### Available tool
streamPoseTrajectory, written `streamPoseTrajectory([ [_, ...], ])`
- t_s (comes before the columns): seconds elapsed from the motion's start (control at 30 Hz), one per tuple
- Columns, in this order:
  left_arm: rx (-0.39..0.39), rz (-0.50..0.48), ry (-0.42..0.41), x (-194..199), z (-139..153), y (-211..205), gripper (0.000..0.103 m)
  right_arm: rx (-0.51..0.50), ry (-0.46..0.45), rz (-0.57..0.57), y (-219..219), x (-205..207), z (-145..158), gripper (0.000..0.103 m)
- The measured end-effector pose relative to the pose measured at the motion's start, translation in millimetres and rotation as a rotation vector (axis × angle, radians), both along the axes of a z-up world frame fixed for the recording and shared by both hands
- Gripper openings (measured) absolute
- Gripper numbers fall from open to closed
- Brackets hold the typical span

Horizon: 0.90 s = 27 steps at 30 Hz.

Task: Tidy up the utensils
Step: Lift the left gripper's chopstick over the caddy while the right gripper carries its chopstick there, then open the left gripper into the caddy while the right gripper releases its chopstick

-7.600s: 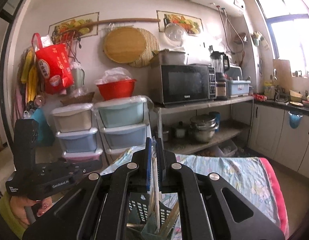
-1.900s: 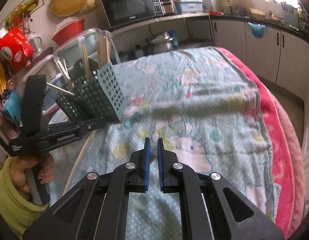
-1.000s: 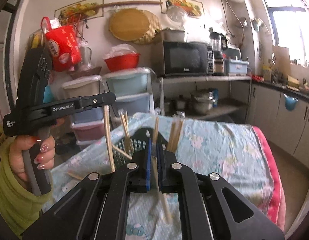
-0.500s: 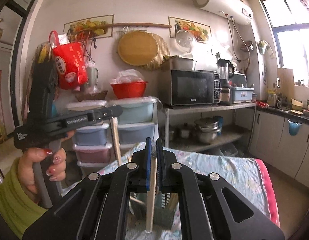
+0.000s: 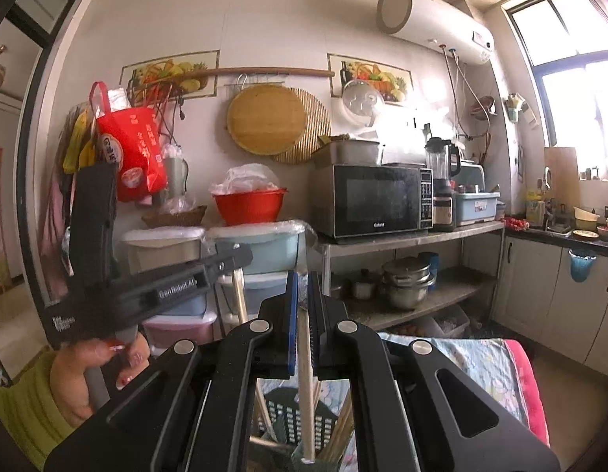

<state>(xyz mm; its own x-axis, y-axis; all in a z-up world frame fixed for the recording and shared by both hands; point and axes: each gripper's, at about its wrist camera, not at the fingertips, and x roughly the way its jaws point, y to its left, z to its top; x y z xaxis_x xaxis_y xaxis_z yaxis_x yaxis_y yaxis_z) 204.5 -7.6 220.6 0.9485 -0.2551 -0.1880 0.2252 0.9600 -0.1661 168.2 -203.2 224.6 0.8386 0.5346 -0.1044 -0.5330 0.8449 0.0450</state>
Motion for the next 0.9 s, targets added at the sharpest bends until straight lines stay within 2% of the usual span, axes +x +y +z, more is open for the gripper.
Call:
streamPoseTrajectory([
  [0.27, -0.014, 0.039, -0.008, 10.6, -8.3, 4.1, 0.004, -0.008, 0.023, -0.003, 6.9, 19.3, -1.9, 0.005],
  [0.47, -0.019, 0.050, 0.005, 19.4, -21.1, 3.0, 0.004, -0.009, 0.062, -0.012, 12.5, 36.4, -14.0, 0.005],
  [0.83, 0.011, 0.031, 0.078, 32.1, -50.9, -3.5, 0.005, -0.018, 0.141, -0.020, 13.0, 52.5, -40.0, 0.006],
  [0.9, 0.016, 0.027, 0.097, 32.9, -56.3, -4.2, 0.007, -0.014, 0.156, -0.024, 10.8, 53.5, -43.4, 0.006],
])
